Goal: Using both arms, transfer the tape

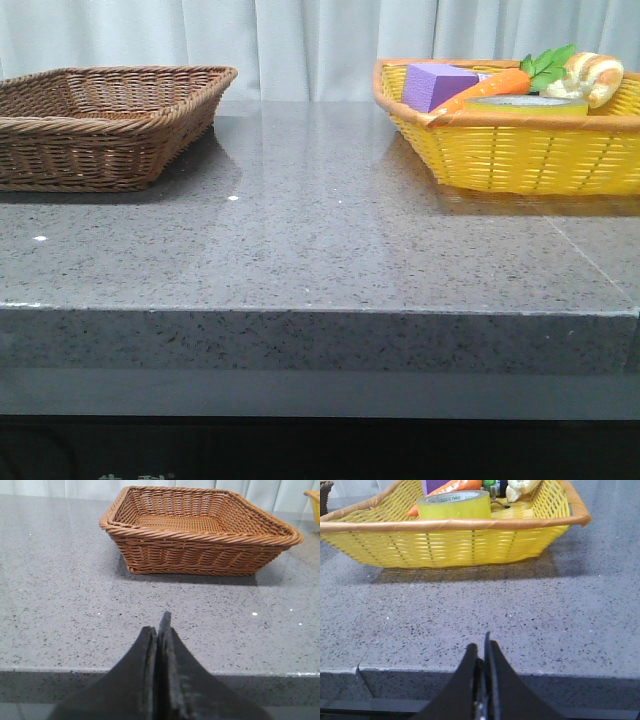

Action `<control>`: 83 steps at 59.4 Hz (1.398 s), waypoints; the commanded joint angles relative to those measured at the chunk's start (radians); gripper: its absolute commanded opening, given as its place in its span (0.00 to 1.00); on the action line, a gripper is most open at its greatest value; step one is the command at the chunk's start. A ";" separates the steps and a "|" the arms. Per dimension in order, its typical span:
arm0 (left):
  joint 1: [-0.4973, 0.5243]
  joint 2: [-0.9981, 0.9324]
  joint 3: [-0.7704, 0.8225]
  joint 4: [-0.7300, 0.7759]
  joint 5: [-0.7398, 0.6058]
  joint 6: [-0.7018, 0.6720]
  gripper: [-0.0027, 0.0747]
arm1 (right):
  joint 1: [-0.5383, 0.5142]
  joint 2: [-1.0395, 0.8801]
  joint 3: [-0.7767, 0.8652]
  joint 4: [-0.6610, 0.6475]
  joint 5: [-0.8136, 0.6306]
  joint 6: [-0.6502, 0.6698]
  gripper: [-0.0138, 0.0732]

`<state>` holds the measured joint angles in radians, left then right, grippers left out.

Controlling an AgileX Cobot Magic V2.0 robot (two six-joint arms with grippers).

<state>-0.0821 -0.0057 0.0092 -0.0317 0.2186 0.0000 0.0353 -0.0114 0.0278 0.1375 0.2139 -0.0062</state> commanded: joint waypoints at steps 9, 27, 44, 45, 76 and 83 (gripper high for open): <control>0.001 -0.019 0.039 0.012 -0.089 -0.014 0.01 | 0.001 -0.025 -0.026 -0.003 -0.070 -0.002 0.08; 0.001 -0.019 0.039 0.012 -0.089 -0.014 0.01 | 0.001 -0.025 -0.026 -0.003 -0.069 -0.002 0.08; 0.001 -0.019 0.037 -0.021 -0.226 -0.014 0.01 | 0.001 -0.025 -0.027 -0.002 -0.157 -0.002 0.08; 0.001 -0.019 0.034 -0.021 -0.236 -0.014 0.01 | 0.001 -0.025 -0.027 -0.002 -0.170 -0.002 0.08; 0.001 0.279 -0.394 -0.021 -0.055 -0.044 0.01 | -0.002 0.150 -0.400 -0.002 -0.018 -0.002 0.08; 0.001 0.426 -0.470 -0.021 -0.060 -0.044 0.01 | -0.002 0.270 -0.489 -0.002 0.076 -0.002 0.08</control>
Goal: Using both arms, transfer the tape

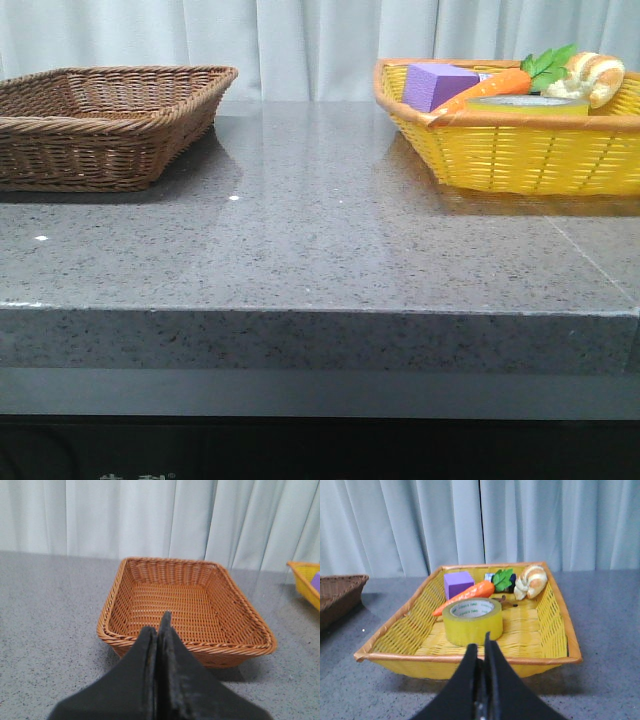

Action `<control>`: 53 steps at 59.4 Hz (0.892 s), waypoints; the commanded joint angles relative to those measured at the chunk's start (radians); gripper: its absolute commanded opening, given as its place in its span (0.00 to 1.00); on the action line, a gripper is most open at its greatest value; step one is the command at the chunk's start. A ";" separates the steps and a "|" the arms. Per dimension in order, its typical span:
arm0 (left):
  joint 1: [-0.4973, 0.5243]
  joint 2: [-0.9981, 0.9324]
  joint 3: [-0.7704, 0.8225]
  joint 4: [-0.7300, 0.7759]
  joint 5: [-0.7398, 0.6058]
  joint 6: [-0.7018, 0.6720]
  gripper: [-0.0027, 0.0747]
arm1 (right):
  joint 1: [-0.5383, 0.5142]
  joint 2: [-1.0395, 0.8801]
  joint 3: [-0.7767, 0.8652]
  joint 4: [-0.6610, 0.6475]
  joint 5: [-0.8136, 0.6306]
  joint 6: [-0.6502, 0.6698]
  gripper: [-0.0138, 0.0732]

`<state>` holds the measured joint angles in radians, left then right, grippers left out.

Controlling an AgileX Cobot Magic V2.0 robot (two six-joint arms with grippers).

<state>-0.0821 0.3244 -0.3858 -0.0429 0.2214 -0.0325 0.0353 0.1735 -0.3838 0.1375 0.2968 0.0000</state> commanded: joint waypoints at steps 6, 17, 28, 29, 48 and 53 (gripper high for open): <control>-0.001 0.175 -0.105 -0.010 -0.065 -0.011 0.01 | -0.002 0.161 -0.126 -0.002 0.036 -0.008 0.08; -0.001 0.204 -0.108 -0.010 -0.070 -0.011 0.02 | -0.002 0.192 -0.136 -0.002 0.024 -0.008 0.08; -0.001 0.204 -0.108 -0.006 -0.070 -0.011 0.34 | -0.002 0.192 -0.136 -0.003 0.027 -0.008 0.11; -0.001 0.204 -0.108 -0.006 -0.070 -0.011 0.38 | -0.002 0.192 -0.136 -0.003 0.027 -0.008 0.13; -0.001 0.204 -0.108 -0.006 -0.070 -0.011 0.86 | -0.002 0.208 -0.129 -0.003 0.015 -0.008 0.89; -0.001 0.204 -0.108 -0.006 -0.070 -0.011 0.86 | -0.002 0.226 -0.129 -0.002 -0.016 -0.008 0.87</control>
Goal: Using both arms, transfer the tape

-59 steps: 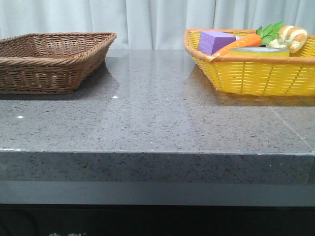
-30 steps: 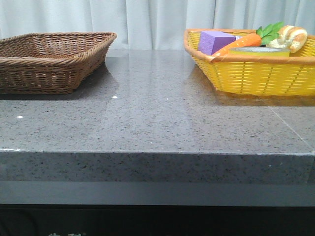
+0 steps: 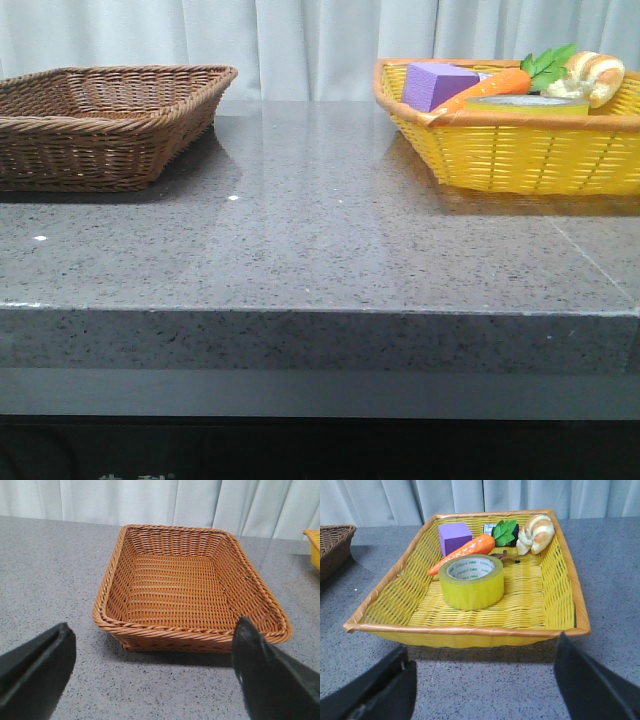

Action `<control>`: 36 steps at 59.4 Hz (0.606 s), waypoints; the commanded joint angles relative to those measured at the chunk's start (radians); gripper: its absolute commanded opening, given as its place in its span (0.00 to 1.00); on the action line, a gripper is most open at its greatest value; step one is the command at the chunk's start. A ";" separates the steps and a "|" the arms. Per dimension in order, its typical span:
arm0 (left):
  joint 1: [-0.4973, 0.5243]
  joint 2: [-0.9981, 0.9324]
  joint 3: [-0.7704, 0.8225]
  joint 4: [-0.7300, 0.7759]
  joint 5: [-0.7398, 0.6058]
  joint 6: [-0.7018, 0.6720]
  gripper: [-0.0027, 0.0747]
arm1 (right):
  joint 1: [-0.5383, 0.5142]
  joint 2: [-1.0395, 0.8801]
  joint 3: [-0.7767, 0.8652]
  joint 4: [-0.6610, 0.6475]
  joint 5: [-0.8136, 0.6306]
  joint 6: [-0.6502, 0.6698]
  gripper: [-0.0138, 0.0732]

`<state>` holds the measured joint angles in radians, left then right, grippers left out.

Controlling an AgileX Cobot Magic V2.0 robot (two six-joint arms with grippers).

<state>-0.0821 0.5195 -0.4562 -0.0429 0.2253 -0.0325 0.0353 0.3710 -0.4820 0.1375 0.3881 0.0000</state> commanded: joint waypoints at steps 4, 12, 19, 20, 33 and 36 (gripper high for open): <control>-0.001 0.009 -0.037 -0.006 -0.074 -0.011 0.86 | -0.002 0.070 -0.040 -0.001 -0.127 -0.008 0.87; -0.001 0.009 -0.037 -0.006 -0.074 -0.011 0.86 | -0.002 0.265 -0.129 -0.001 -0.107 -0.008 0.87; -0.001 0.009 -0.037 -0.006 -0.076 -0.011 0.86 | -0.002 0.469 -0.261 -0.001 -0.077 -0.008 0.87; -0.001 0.009 -0.037 -0.006 -0.076 -0.011 0.86 | -0.002 0.491 -0.286 -0.001 -0.074 -0.008 0.87; -0.001 0.009 -0.037 -0.006 -0.078 -0.011 0.86 | -0.003 0.850 -0.596 -0.003 0.004 0.018 0.87; -0.001 0.009 -0.037 -0.006 -0.078 -0.011 0.86 | -0.009 0.918 -0.663 -0.003 0.037 0.046 0.87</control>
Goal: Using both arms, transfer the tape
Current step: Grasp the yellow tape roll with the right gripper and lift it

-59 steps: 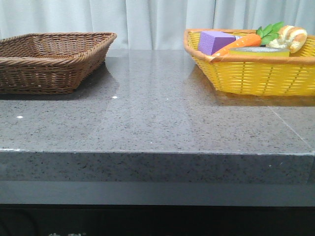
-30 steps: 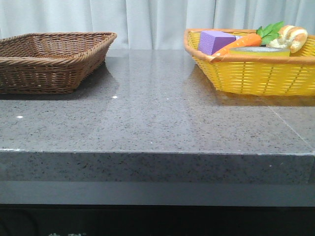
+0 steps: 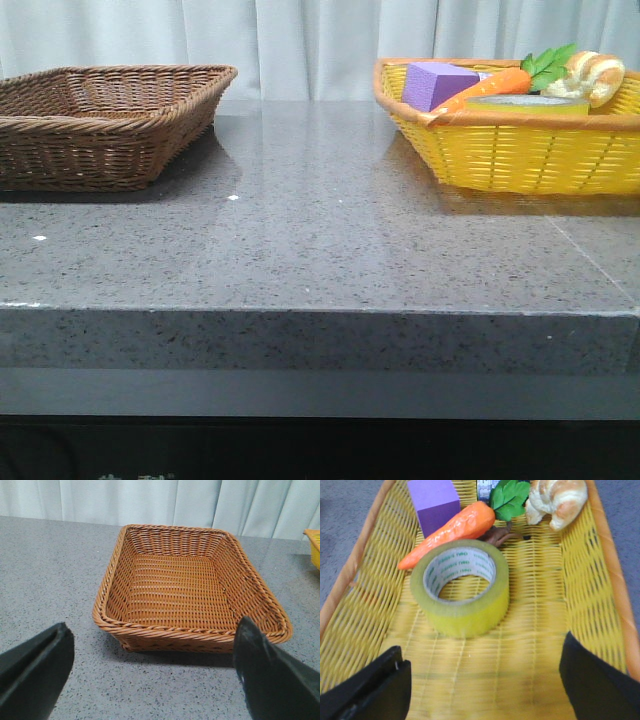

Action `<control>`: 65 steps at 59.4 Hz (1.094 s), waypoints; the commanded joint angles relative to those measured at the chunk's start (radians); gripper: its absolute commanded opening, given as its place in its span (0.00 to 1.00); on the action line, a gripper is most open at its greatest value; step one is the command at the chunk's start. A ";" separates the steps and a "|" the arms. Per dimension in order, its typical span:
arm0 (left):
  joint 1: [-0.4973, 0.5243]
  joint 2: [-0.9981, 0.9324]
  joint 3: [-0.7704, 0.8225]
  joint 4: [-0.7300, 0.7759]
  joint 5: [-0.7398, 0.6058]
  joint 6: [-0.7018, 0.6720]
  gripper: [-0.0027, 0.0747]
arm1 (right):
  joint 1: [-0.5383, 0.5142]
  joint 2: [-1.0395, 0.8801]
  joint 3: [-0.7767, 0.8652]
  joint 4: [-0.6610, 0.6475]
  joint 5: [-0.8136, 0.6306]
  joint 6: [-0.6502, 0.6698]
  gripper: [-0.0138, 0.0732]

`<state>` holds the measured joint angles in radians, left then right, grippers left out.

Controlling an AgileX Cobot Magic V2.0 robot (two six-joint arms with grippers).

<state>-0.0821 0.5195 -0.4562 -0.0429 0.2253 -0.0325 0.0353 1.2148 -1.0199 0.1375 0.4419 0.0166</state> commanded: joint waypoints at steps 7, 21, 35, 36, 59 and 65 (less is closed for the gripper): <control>-0.001 0.009 -0.037 -0.006 -0.078 -0.011 0.86 | -0.031 0.231 -0.276 -0.006 0.070 0.073 0.87; -0.001 0.009 -0.037 -0.006 -0.078 -0.011 0.86 | -0.036 0.473 -0.510 -0.006 0.132 0.077 0.87; -0.001 0.009 -0.037 -0.006 -0.080 -0.011 0.86 | -0.036 0.560 -0.541 -0.013 0.119 0.077 0.87; -0.001 0.009 -0.037 -0.006 -0.080 -0.011 0.86 | -0.036 0.563 -0.541 -0.013 0.120 0.077 0.87; -0.001 0.009 -0.037 -0.006 -0.080 -0.011 0.86 | -0.036 0.591 -0.543 -0.027 0.136 0.076 0.37; -0.001 0.009 -0.037 -0.006 -0.080 -0.011 0.86 | -0.036 0.588 -0.543 -0.027 0.136 0.076 0.27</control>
<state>-0.0821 0.5195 -0.4562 -0.0429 0.2253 -0.0325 0.0049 1.8593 -1.5277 0.1183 0.6183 0.0953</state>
